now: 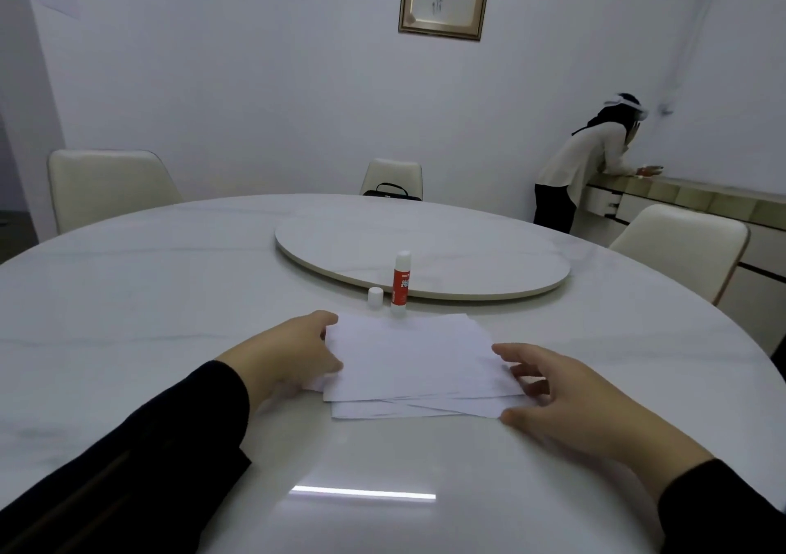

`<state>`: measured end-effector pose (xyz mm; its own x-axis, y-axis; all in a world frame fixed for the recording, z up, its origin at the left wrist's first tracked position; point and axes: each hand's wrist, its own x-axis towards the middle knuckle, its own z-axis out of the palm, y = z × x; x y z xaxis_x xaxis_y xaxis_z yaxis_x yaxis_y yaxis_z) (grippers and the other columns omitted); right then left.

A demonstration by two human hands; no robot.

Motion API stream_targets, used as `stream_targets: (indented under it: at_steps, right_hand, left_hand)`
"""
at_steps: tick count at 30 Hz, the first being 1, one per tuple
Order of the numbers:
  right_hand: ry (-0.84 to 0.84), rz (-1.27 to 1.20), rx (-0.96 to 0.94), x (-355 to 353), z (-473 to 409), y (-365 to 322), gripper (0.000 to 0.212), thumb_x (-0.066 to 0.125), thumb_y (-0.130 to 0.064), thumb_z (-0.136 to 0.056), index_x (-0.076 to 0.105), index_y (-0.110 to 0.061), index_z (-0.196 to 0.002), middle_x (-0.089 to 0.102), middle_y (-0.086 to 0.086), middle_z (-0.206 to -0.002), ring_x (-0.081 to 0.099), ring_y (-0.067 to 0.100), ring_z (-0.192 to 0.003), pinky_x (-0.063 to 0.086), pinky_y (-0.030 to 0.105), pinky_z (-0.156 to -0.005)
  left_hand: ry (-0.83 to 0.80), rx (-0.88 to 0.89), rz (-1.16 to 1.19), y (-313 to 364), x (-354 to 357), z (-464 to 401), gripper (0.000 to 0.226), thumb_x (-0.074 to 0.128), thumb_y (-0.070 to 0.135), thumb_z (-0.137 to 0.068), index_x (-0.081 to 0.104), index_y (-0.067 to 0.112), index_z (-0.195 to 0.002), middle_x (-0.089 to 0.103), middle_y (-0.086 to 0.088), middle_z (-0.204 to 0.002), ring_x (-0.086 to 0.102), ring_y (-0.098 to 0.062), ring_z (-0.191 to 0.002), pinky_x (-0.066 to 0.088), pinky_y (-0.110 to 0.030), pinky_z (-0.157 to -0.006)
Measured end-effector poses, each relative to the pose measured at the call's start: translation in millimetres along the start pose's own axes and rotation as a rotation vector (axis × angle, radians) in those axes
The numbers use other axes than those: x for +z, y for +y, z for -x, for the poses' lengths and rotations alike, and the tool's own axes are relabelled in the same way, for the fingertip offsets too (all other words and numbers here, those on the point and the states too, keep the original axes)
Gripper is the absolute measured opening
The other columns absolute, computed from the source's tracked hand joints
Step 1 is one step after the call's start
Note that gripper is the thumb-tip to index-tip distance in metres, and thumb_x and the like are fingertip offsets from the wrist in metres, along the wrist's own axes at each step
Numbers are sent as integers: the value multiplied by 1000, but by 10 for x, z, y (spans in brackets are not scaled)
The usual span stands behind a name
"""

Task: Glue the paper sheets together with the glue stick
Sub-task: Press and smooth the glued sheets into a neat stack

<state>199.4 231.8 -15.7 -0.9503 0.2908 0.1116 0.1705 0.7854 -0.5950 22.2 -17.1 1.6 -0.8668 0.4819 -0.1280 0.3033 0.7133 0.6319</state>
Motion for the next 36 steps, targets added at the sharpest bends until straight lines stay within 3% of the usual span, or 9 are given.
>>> stream_targets:
  at_steps: [4,8,12,16,20,25,30,33,36]
  right_hand:
    - [-21,11,44,22,-22,-31,82,81,-50,-56,44,-45,-129,48,-20,-118,51,-2,-104,38,15,-83]
    - [23,88,48,5,-27,-28,70,77,-41,-69,44,-41,-131,50,-16,-123,52,1,-106,39,16,-89]
    - [55,112,67,-23,-50,9,57,75,-33,-75,48,-41,-125,52,-15,-115,53,-6,-93,38,10,-74]
    - [91,105,93,-18,-102,28,46,67,-16,-83,53,-31,-124,56,-10,-117,55,3,-100,41,16,-84]
    - [121,0,186,4,-163,-56,42,58,-23,-88,53,-19,-129,58,-9,-107,57,8,-94,40,19,-76]
    - [64,123,230,96,-280,-226,55,62,-33,-84,47,-19,-135,54,-2,-125,52,15,-111,38,21,-87]
    - [45,83,259,24,-337,-184,61,74,-32,-75,51,-18,-130,56,-4,-111,58,12,-91,46,23,-78]
    - [78,109,189,-87,-459,-148,70,78,-40,-70,49,-22,-132,53,-4,-126,52,10,-97,38,21,-81]
    - [-38,77,56,-108,-607,-202,81,76,-52,-66,41,-32,-137,42,-12,-137,41,6,-113,30,21,-93]
  left_hand:
    - [57,-17,52,57,81,1,81,70,29,-81,22,18,-147,41,-4,-143,44,-23,-126,37,-29,-100]
    - [63,14,-132,9,81,18,82,70,28,-81,22,20,-147,40,-3,-144,41,-22,-128,36,-33,-105]
    - [34,38,-79,-38,10,46,82,72,16,-78,26,22,-146,45,-1,-140,49,-22,-120,40,-34,-104]
    - [5,44,-31,-13,10,46,88,70,9,-79,19,26,-149,43,2,-142,50,-21,-119,42,-33,-102]
    - [8,-37,93,61,-15,12,80,64,18,-87,15,22,-149,39,-5,-146,46,-26,-125,39,-37,-105]
    - [47,-104,307,132,56,-66,63,57,17,-91,26,18,-147,43,-13,-143,44,-31,-127,36,-41,-108]
    - [14,-112,410,-43,-7,-74,64,64,21,-87,34,19,-143,45,-8,-141,49,-26,-121,37,-40,-107]
    - [4,54,154,-64,-5,-27,87,72,46,-75,25,30,-146,34,-1,-148,36,-21,-133,29,-36,-111]
    - [-122,380,-155,16,137,74,111,73,64,-60,2,50,-144,5,14,-157,0,-8,-144,11,-34,-116]
